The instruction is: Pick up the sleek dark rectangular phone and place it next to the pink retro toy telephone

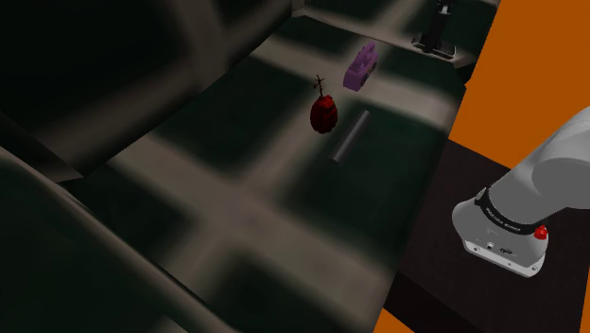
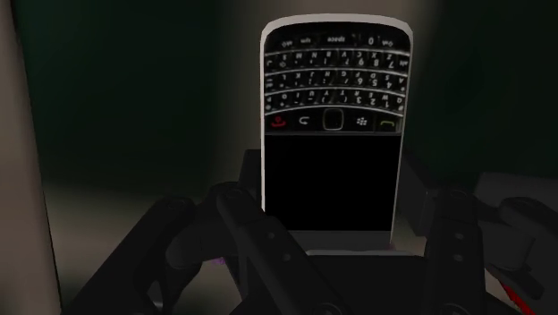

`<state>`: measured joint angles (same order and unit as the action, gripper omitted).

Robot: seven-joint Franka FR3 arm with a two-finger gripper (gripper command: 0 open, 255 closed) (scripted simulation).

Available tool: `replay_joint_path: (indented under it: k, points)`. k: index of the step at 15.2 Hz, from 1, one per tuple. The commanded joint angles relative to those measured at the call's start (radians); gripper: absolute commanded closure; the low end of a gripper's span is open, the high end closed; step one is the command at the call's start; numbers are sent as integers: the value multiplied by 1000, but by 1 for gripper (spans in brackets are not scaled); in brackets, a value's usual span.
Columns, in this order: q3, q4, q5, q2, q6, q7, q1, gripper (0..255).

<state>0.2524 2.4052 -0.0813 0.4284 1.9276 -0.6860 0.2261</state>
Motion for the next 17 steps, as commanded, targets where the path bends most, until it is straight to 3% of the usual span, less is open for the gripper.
replay_joint_path:
  k: [1,17]
  points:
    - [3,18,0,-9,27,-2,0,255]
    - [28,156,7,-111,267,-19,-3,255]
